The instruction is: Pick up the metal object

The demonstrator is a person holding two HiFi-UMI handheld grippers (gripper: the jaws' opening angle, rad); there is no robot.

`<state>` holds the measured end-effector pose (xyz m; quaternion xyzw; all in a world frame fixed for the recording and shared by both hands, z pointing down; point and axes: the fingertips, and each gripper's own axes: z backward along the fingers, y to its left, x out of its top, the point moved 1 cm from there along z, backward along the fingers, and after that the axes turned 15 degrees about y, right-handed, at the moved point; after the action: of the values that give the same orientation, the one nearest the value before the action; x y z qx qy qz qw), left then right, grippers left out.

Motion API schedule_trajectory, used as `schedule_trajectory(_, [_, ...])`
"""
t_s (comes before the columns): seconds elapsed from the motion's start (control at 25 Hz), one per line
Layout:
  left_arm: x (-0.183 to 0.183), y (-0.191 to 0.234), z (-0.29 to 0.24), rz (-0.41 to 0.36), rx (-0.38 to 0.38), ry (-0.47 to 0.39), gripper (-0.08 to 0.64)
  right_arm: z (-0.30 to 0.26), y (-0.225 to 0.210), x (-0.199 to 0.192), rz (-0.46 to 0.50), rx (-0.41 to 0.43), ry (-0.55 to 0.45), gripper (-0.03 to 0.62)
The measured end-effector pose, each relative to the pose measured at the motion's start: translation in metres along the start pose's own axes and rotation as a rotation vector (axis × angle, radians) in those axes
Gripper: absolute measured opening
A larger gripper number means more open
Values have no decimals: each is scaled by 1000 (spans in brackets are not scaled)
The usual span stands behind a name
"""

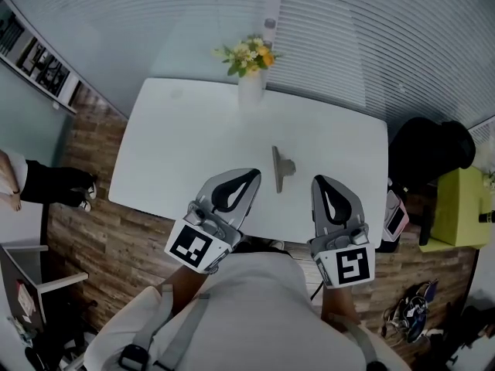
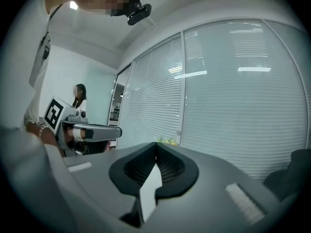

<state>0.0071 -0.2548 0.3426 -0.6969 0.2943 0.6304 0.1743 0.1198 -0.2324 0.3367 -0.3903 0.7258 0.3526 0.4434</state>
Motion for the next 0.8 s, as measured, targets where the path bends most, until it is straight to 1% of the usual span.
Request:
schedule_trajectory(0.2, [-8, 5, -4, 8, 4, 5, 2, -25, -13, -40, -32, -4, 72, 9])
schedule_trajectory(0.24, [-9, 6, -5, 9, 5, 4, 2, -32, -16, -51, -45, 0, 94, 27])
schedule_trajectory(0.4, [-8, 9, -7, 12, 3, 1, 2, -59, -27, -98, -104, 13, 179, 37])
schedule_trajectory(0.64, [-11, 13, -7, 18, 9, 2, 2, -100, -37, -164, -177, 41, 270, 60])
schedule_trajectory(0.8, [-11, 16, -8, 21, 10, 3, 2, -127, -42, -206, -204, 55, 334, 75])
